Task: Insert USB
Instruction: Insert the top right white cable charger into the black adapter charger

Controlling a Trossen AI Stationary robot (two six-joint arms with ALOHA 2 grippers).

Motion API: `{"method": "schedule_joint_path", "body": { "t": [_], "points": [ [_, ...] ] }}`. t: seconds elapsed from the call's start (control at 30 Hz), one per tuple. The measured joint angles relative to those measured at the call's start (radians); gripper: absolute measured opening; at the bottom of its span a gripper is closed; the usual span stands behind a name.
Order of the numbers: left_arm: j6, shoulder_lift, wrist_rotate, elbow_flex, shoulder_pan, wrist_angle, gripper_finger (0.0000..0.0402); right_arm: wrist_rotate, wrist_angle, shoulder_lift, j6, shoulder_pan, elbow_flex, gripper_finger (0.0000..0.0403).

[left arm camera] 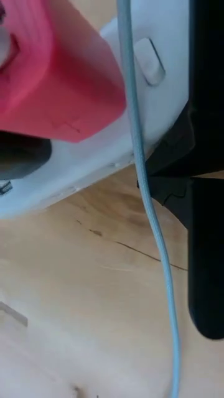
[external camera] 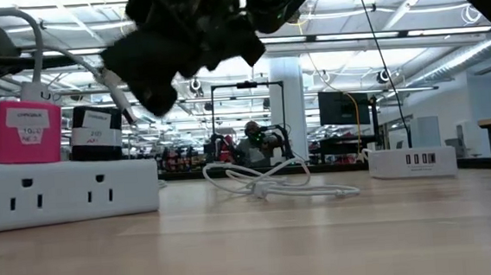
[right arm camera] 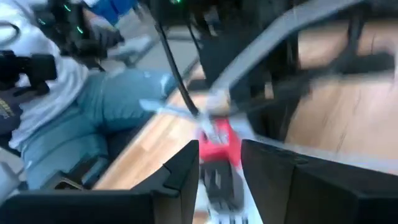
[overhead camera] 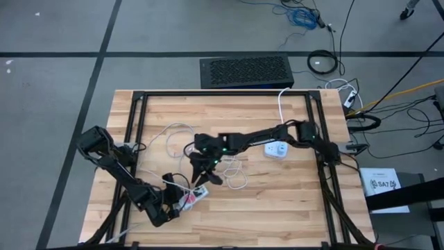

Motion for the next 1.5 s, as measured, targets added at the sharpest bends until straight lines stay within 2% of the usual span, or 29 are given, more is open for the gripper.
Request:
{"method": "schedule_joint_path", "body": {
  "t": [0.23,0.5,0.93,1.07,1.23,1.4,1.5],
  "points": [
    [0.032,0.000,0.022,0.003,0.018,0.001,0.0000,0.051,-0.074,0.051,0.024,0.014,0.074,0.0109],
    [0.035,0.000,0.022,0.004,0.019,-0.005,0.0000,-0.028,-0.096,0.056,0.051,0.037,0.072,0.0109],
    [0.032,0.000,0.025,0.004,0.020,0.000,0.0000,-0.005,-0.078,0.065,0.058,0.056,0.071,0.0107],
    [0.026,0.000,0.026,0.004,0.021,0.000,0.0000,0.035,-0.070,0.065,0.030,0.064,0.071,0.0080],
    [0.025,0.000,0.026,0.004,0.027,0.005,0.0000,0.093,-0.067,0.065,0.008,0.067,0.071,0.0010],
    [0.024,-0.037,0.041,0.006,0.026,0.006,0.0000,0.124,-0.062,0.045,0.006,0.072,0.071,0.0003],
    [0.024,-0.082,0.051,0.006,0.026,0.003,0.0003,0.181,-0.070,0.010,-0.011,0.085,0.071,0.0002]
  ]
}}
